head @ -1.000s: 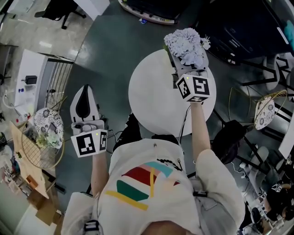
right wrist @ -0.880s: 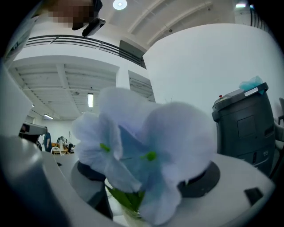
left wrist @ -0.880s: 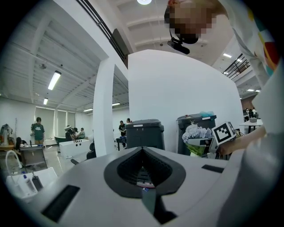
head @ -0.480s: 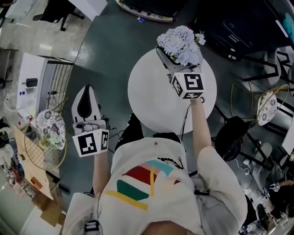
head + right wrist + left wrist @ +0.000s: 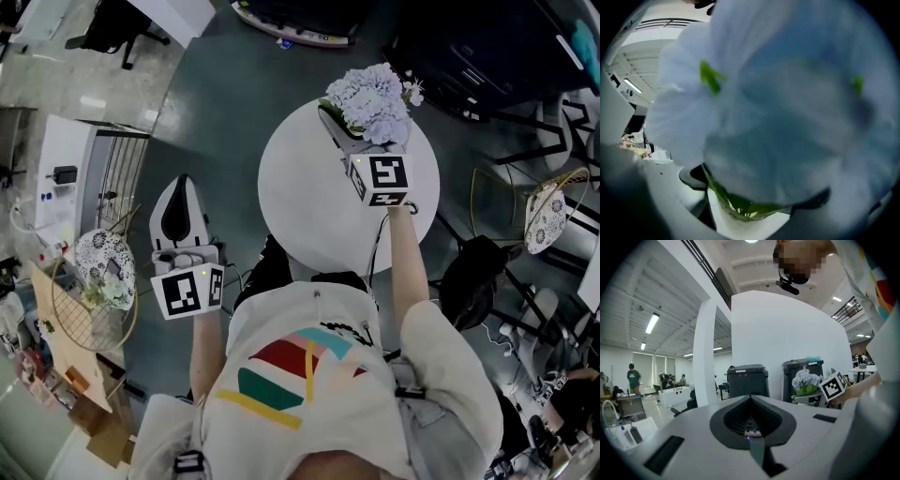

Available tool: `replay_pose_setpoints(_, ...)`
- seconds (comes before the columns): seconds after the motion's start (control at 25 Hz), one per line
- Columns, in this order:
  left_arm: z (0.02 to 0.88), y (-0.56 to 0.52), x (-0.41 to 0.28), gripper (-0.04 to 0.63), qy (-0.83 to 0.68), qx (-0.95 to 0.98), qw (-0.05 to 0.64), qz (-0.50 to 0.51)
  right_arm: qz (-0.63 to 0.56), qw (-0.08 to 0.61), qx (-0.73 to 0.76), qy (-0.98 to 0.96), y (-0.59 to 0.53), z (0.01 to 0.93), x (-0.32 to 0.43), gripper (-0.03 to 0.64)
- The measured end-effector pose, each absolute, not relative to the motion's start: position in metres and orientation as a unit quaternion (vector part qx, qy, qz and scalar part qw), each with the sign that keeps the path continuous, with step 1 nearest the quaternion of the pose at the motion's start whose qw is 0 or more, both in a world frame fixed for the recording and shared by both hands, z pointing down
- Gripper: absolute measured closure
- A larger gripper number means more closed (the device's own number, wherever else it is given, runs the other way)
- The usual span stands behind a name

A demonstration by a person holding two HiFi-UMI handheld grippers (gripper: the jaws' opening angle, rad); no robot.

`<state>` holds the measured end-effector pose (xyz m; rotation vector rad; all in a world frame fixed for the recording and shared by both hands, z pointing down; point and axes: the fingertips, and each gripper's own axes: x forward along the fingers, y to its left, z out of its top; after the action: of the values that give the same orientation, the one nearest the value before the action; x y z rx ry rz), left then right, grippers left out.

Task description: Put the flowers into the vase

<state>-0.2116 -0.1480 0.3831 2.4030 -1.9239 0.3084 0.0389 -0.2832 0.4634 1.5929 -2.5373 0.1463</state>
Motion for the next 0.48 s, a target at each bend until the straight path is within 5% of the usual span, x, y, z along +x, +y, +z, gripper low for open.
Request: replay_pose_setpoints(0.48, 0.385, -0.14, -0.199, 0.589, -0.614, 0.782, 0.021, 0.109, 0.064, 0.068, 0.517, -0.851, -0.273, 0.469, 0.041, 0.115)
